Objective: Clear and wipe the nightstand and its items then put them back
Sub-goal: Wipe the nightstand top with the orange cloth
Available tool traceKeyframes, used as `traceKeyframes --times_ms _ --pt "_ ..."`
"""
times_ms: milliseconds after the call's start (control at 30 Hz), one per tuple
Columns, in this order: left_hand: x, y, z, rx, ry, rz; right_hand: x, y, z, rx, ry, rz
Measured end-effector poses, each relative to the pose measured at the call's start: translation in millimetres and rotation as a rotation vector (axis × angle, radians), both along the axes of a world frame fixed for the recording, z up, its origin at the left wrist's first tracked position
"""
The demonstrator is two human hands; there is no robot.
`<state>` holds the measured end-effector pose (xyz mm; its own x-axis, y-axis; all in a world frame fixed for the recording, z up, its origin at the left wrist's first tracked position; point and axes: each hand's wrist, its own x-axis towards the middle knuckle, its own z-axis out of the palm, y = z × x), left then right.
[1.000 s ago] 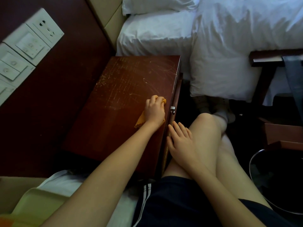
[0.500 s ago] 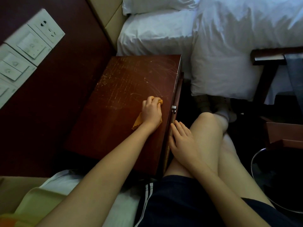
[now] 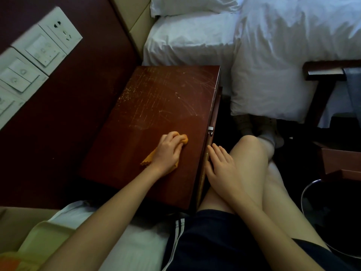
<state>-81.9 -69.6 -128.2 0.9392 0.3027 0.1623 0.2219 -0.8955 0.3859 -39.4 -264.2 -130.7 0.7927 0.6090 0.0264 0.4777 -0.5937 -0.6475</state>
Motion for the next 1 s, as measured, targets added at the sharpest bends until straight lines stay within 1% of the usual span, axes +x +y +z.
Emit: traceKeyframes --times_ms 133,200,267,367,567,633,667,767,833,933,1000 --pt "8.9 26.6 0.5 -0.024 0.031 0.327 -0.6 1.4 -2.7 -0.036 -0.015 0.031" --pt "24.1 27.3 2.9 -0.035 0.025 0.426 -0.5 1.3 -3.3 -0.046 -0.013 0.027" --pt "36.9 21.9 3.6 -0.038 0.013 0.474 -0.6 0.7 -3.9 -0.053 -0.021 0.022" --pt "43.8 10.8 1.9 -0.026 0.016 0.420 -0.5 0.9 -4.8 -0.052 -0.022 0.034" --pt "12.6 0.7 -2.5 0.007 0.014 0.047 0.3 2.5 -6.8 -0.052 -0.013 0.075" --pt "2.4 8.4 -3.4 0.019 0.010 -0.002 0.6 2.3 -8.1 -0.064 -0.019 0.079" --pt "0.2 13.1 -3.8 0.021 0.008 0.027 0.7 2.3 -8.4 -0.072 -0.022 0.081" --pt "7.2 24.1 -3.3 -0.006 -0.003 0.241 0.5 3.1 -8.3 -0.088 -0.031 0.092" --pt "19.6 25.5 -1.0 -0.012 -0.007 0.348 0.0 3.3 -7.0 -0.079 -0.039 0.109" --pt "39.7 23.3 3.5 -0.015 -0.009 0.429 -0.6 2.8 -4.8 -0.069 -0.055 0.155" --pt "47.4 19.6 4.0 -0.012 0.008 0.430 -0.2 2.6 -4.4 -0.079 -0.068 0.189"
